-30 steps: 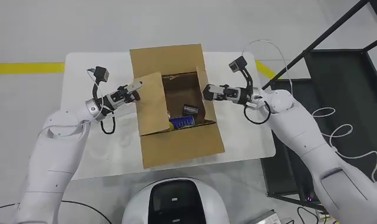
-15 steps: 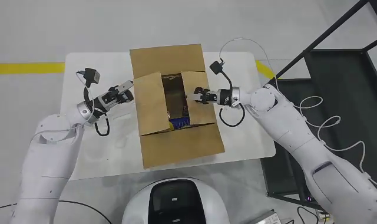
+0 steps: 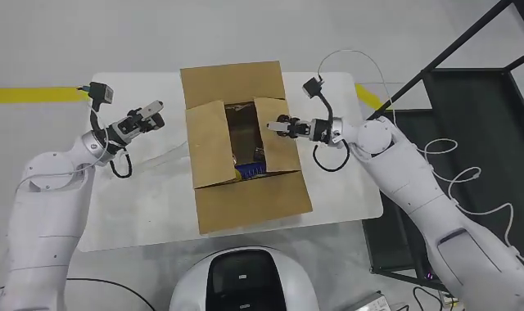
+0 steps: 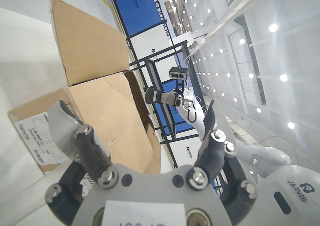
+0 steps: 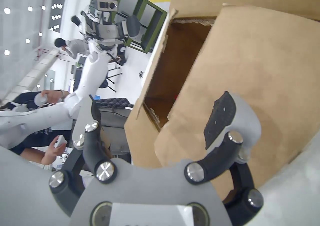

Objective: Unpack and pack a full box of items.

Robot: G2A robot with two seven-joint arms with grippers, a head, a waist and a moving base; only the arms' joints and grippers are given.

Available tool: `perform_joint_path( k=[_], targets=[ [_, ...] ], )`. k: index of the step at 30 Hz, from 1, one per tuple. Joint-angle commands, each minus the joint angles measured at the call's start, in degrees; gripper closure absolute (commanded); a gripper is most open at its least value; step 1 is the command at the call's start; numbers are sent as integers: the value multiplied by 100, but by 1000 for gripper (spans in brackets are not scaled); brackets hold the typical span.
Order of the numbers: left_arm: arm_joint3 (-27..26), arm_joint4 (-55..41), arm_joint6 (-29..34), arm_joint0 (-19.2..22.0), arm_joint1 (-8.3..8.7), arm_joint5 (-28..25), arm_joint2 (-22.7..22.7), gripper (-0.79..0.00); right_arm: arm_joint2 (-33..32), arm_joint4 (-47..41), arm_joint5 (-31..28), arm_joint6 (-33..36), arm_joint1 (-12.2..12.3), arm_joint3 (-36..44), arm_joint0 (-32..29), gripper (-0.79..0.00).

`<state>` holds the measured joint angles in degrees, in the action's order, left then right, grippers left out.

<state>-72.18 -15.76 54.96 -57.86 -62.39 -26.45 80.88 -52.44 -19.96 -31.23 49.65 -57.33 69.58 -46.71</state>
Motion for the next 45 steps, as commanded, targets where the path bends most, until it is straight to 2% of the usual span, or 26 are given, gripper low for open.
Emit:
perform_joint_path(
  k=[1,12,15,19,23,28,35,39,45],
  targets=[
    [-1,-2,-1,-4,0,1,2,-785,-2,41,-2,-1,1,1,-1,-785],
    [-1,-2,-1,-4,0,1,2,-785,-7,39,27,-36,0,-9,-18,-785],
    [-129,193,-303,-99,16,112,55,-785,-31,58,306,-316,-24,140,-76,-785],
    [-62,503,-628,92,21,142,57,-785,131,-107,571,-311,-129,326,42,-785],
    [433,578,-525,635,-30,52,-230,-785,332,-154,676,-279,-258,199,262,-785],
    [1386,528,-103,1436,-156,-213,-769,-785,307,-296,712,-176,-318,-47,357,-785],
    [2638,354,247,2240,-358,-696,-1340,-785,-154,-565,1009,1042,-135,-154,165,-785],
    [3154,268,115,2505,-464,-995,-1524,-785,-404,-546,1170,1553,-27,-37,42,-785],
    [3154,268,115,2505,-464,-995,-1524,-785,-404,-546,1170,1553,-27,-37,42,-785]
  ],
)
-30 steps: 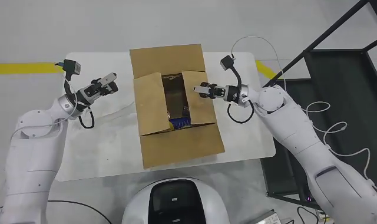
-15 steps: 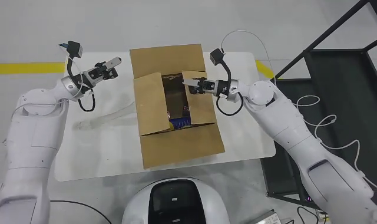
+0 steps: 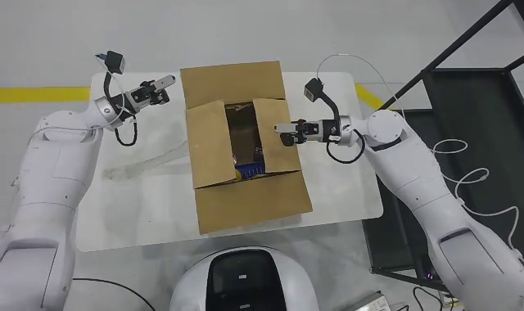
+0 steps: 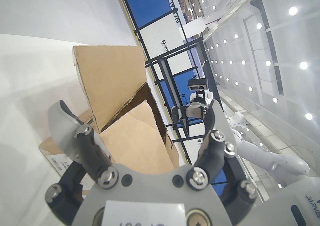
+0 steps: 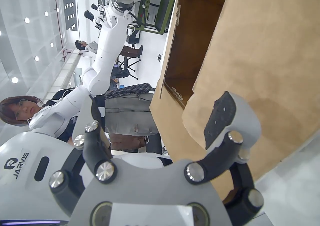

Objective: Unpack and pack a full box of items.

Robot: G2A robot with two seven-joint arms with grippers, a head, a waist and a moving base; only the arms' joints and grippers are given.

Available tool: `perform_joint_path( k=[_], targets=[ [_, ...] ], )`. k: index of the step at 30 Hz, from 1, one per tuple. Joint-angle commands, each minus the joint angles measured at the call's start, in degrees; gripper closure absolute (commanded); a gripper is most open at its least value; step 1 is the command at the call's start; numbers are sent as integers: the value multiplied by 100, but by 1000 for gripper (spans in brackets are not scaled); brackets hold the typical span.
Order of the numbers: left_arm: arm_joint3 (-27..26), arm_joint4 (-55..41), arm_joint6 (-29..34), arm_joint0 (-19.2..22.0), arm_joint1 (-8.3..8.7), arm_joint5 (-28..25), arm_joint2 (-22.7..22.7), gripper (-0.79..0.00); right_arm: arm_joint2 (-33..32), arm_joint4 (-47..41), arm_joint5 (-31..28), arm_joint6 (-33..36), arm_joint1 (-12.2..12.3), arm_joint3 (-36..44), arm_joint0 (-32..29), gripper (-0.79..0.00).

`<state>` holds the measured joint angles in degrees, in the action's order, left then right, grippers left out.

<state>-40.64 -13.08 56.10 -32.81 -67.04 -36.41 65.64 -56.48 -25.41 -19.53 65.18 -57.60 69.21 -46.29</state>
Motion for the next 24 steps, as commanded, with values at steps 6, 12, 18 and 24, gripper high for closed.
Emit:
perform_joint_path(
  k=[6,12,18,24],
  targets=[
    [0,0,1,0,0,1,0,-785,0,-1,0,0,0,0,0,-785],
    [-237,701,-394,-75,4,297,-174,-785,47,309,205,45,2,261,9,-785],
    [22,994,-812,165,-153,334,-520,-785,-385,177,425,412,136,237,-148,-785],
    [754,965,-978,546,-409,35,-900,-785,-1079,-456,625,713,318,445,-709,-785]
  ],
)
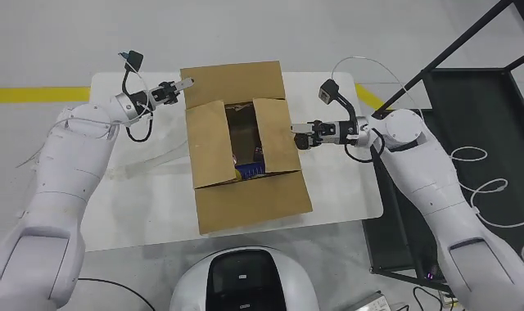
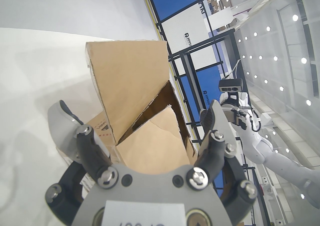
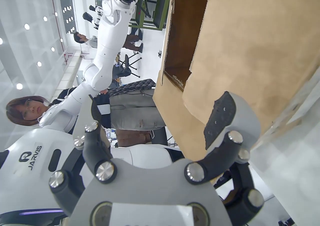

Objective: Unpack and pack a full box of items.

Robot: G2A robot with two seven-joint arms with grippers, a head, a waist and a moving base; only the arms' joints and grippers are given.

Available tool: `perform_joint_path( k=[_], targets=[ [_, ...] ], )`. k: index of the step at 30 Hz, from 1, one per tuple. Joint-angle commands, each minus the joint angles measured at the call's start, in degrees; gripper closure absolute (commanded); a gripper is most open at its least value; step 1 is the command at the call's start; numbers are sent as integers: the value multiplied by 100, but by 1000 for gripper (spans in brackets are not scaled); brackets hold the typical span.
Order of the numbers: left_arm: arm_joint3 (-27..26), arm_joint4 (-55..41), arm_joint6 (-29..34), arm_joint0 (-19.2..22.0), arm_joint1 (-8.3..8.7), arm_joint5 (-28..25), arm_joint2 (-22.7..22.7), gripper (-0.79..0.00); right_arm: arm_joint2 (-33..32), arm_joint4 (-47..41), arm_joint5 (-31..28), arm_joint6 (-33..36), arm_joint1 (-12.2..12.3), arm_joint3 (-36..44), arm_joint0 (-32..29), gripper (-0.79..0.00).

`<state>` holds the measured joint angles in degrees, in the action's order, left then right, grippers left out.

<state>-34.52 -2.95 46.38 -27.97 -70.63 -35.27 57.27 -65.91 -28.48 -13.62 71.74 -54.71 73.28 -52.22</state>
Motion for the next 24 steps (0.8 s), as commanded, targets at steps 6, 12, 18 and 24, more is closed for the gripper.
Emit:
perform_joint_path(
  k=[6,12,18,24],
  targets=[
    [840,1,-141,421,-313,-451,-376,-785,-795,-332,277,239,210,278,-736,-785],
    [1334,-56,-199,644,-531,-656,-541,-785,-1142,-444,434,189,290,563,-1146,-785],
    [1626,-424,4,777,-635,-1013,-476,-785,-1203,-509,512,141,300,669,-1275,-785],
    [1771,-636,319,877,-618,-1310,-370,-785,-1242,-613,522,195,300,559,-1265,-785]
  ],
)
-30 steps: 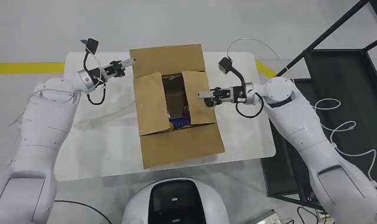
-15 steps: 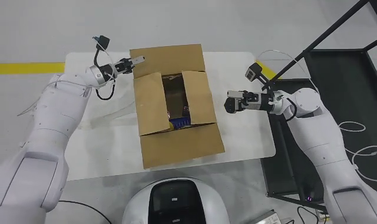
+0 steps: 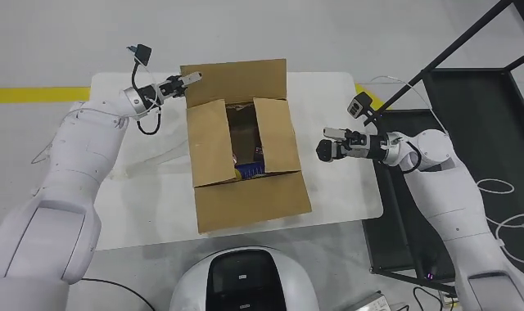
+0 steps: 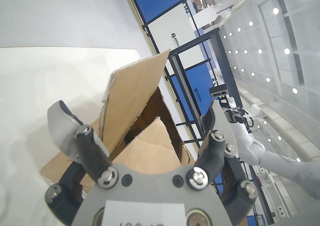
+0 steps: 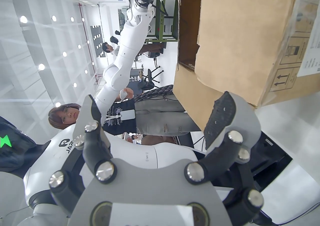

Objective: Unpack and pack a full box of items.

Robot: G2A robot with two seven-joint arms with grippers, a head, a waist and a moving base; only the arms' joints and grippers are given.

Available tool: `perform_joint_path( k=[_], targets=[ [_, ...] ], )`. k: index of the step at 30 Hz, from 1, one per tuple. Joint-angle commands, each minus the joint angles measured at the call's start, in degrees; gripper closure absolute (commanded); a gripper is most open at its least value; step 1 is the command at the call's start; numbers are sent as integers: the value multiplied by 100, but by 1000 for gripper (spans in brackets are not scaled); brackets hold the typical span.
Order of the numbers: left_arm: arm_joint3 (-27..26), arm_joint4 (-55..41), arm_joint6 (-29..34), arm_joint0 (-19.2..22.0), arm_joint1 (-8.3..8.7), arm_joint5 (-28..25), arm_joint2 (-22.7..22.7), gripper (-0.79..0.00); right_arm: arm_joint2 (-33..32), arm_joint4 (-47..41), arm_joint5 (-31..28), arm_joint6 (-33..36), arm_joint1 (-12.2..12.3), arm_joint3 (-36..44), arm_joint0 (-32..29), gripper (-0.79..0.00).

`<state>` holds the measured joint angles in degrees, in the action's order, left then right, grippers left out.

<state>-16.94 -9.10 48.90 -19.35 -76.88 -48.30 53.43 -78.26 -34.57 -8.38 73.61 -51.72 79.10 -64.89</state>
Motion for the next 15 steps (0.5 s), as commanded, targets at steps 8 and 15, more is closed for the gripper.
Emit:
perform_joint_path(
  k=[8,15],
  targets=[
    [-354,-260,618,-28,94,-91,83,-785,30,7,12,25,-7,-117,7,-785],
    [-934,-234,642,-215,271,-67,-37,-785,275,-6,65,-415,-86,-153,125,-785]
  ],
)
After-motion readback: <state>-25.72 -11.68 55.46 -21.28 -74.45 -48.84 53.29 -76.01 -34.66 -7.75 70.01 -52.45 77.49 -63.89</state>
